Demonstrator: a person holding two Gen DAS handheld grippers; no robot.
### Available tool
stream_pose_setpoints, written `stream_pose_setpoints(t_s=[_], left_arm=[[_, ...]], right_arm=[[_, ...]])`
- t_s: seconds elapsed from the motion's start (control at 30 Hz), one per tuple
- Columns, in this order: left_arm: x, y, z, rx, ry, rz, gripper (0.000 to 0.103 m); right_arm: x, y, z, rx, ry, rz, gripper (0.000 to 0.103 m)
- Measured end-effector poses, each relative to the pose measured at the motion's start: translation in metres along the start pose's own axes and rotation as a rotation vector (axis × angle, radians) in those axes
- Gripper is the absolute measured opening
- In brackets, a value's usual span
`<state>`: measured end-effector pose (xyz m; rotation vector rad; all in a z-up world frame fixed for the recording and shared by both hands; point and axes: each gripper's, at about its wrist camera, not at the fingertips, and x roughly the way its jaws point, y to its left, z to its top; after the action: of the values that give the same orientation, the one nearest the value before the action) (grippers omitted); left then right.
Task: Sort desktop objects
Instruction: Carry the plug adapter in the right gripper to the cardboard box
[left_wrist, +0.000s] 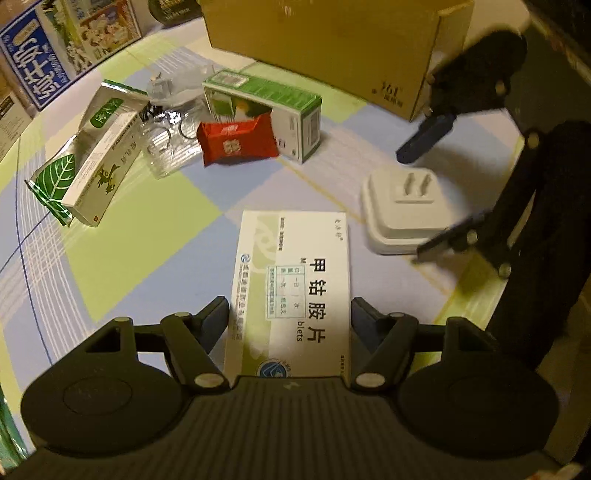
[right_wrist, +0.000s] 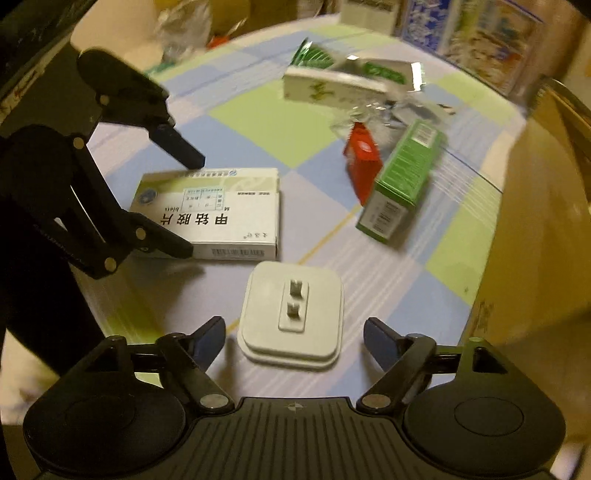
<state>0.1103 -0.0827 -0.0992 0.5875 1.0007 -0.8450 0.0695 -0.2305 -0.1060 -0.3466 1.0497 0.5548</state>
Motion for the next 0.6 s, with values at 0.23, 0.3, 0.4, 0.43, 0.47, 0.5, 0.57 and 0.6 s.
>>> stream_pose_setpoints(t_s=[0.23, 0.3, 0.4, 0.43, 0.47, 0.5, 0.57, 0.6], left_arm=[[-0.004, -0.002, 0.001, -0.072, -0.06, 0.043, 0.07], [-0.002, -0.002, 0.0, -0.09, -0.063, 0.051, 0.07], [0.002, -0.006, 0.0, -0.1, -0.067, 0.07, 0.07], [0.004, -0.007, -0.001, -0.101, -0.066, 0.081, 0.07], [0.005, -0.008, -0.001, -0.103, -0.068, 0.089, 0.07], [0.006, -0.009, -0.001, -0.107, -0.071, 0.096, 0.07], [0.006, -0.01, -0.002, -0.12, -0.074, 0.107, 0.07], [0.006, -0.01, -0.002, -0.128, -0.076, 0.112, 0.07]], right_arm=[[0.007, -0.005, -0.009, 0.111, -0.107, 0.027, 0.08], [0.01, -0.004, -0.01, 0.134, -0.118, 0.006, 0.08], [0.016, -0.003, -0.009, 0.167, -0.117, -0.024, 0.08], [0.017, -0.003, -0.01, 0.183, -0.111, -0.036, 0.077], [0.019, -0.003, -0.01, 0.2, -0.104, -0.046, 0.07], [0.019, -0.004, -0.01, 0.215, -0.105, -0.054, 0.068], [0.018, -0.003, -0.009, 0.222, -0.094, -0.074, 0.062], [0.018, -0.004, -0.008, 0.231, -0.088, -0.069, 0.062]])
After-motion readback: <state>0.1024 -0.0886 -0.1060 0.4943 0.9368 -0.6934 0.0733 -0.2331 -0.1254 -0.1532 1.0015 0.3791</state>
